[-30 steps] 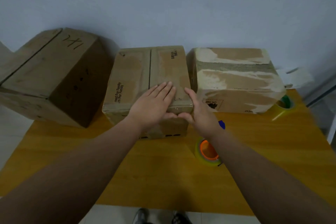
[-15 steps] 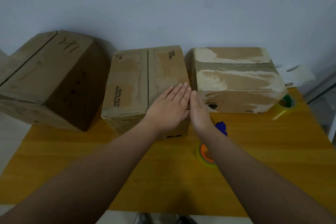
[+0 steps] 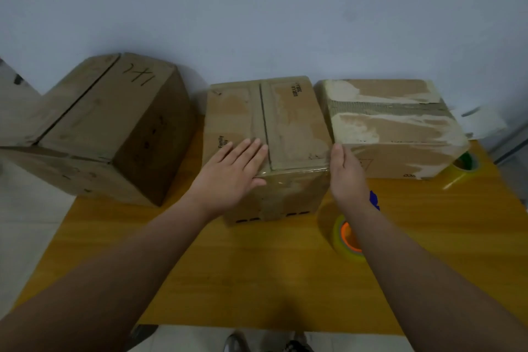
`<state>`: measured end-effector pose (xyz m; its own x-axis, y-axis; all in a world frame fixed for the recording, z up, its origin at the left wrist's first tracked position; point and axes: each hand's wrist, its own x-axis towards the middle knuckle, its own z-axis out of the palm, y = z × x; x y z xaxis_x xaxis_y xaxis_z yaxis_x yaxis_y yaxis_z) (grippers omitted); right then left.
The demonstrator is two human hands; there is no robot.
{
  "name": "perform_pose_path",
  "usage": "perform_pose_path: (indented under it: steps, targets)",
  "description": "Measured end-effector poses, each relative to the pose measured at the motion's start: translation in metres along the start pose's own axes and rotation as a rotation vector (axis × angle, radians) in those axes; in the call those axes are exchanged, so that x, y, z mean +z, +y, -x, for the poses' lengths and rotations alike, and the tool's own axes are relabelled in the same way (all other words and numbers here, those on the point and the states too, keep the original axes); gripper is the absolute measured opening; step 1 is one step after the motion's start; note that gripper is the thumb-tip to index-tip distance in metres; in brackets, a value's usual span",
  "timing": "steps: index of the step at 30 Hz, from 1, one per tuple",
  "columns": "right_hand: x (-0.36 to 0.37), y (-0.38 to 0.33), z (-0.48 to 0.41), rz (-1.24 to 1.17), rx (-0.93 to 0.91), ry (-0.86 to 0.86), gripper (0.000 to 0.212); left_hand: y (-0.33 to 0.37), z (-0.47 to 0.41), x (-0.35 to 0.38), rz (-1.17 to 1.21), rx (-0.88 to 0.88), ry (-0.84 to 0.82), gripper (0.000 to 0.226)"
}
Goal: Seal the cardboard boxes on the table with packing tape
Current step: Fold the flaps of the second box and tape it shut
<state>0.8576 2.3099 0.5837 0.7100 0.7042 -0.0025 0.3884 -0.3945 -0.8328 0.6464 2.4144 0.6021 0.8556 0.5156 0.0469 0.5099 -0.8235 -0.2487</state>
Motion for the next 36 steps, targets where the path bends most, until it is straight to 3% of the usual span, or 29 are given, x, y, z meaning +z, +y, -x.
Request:
perform_pose_path:
  steps: [5, 10, 13, 16, 18, 22, 28, 33, 36]
  targets:
    - [0.0, -0.005, 0.001, 0.02, 0.031, 0.013, 0.055, -0.035, 0.04, 0.001, 0.026, -0.074, -0.042, 0.055]
    - [0.001, -0.018, 0.004, 0.019, 0.214, 0.098, 0.059, -0.059, 0.057, 0.001, 0.164, -0.072, -0.078, 0.052]
    - [0.01, -0.03, 0.013, -0.283, 0.343, 0.2, 0.063, -0.075, 0.061, 0.0, 0.255, 0.017, -0.095, 0.053]
    - [0.032, -0.042, 0.041, -0.45, 0.327, 0.285, 0.09, -0.085, 0.065, -0.002, 0.21, 0.144, -0.097, 0.061]
    - [0.054, -0.051, 0.06, -0.379, 0.281, 0.206, 0.094, -0.076, 0.068, -0.008, 0.214, 0.226, -0.052, 0.06]
    - [0.094, -0.069, 0.087, -0.229, 0.178, 0.05, 0.075, -0.032, 0.074, -0.016, 0.28, 0.31, 0.043, 0.046]
    - [0.077, -0.071, 0.077, -0.098, 0.121, -0.043, 0.052, -0.012, 0.073, -0.023, 0.303, 0.232, 0.075, 0.045]
    - [0.049, -0.052, 0.067, 0.008, 0.146, 0.023, 0.046, -0.065, 0.1, -0.034, 0.111, -0.117, 0.163, 0.067]
    - [0.046, -0.047, 0.067, 0.02, 0.104, 0.065, 0.045, -0.079, 0.111, -0.037, 0.27, -0.277, 0.117, 0.077]
